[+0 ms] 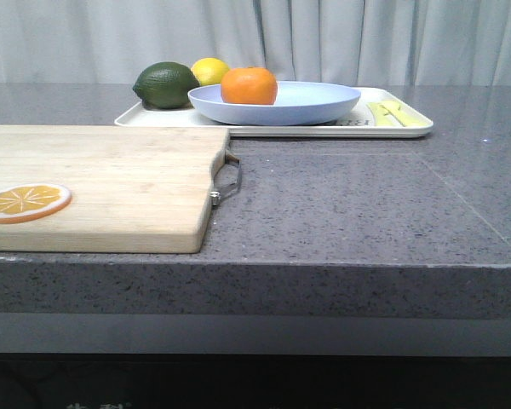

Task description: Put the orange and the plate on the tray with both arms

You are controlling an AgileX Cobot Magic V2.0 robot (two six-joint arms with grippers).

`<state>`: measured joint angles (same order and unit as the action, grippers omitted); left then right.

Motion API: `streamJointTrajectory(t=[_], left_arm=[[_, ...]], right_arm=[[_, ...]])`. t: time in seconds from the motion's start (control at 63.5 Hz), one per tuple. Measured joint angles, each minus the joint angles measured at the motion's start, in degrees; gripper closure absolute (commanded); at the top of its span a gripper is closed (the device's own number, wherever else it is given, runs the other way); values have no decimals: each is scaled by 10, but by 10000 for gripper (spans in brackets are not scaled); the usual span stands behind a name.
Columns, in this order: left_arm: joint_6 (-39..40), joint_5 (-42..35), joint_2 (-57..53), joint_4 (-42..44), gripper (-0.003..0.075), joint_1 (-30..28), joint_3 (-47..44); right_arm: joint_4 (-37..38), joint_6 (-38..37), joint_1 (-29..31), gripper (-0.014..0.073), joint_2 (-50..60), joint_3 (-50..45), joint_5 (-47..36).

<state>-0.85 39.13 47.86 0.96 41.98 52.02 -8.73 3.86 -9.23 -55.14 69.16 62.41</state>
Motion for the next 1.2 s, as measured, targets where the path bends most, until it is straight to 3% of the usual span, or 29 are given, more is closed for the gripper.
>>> streamJointTrajectory(t=[0.41, 0.756, 0.851, 0.993, 1.197], left_arm=[[0, 1, 0, 0, 102, 0, 0], [0, 1, 0, 0, 113, 0, 0], [0, 1, 0, 0, 158, 0, 0], [0, 1, 0, 0, 282, 0, 0], [0, 1, 0, 0, 522, 0, 0]], right_arm=[[17, 1, 0, 171, 210, -234, -72], [17, 2, 0, 171, 229, -267, -108], [17, 2, 0, 171, 229, -267, -118], [17, 2, 0, 195, 229, -267, -153], [17, 4, 0, 482, 229, -267, -181]])
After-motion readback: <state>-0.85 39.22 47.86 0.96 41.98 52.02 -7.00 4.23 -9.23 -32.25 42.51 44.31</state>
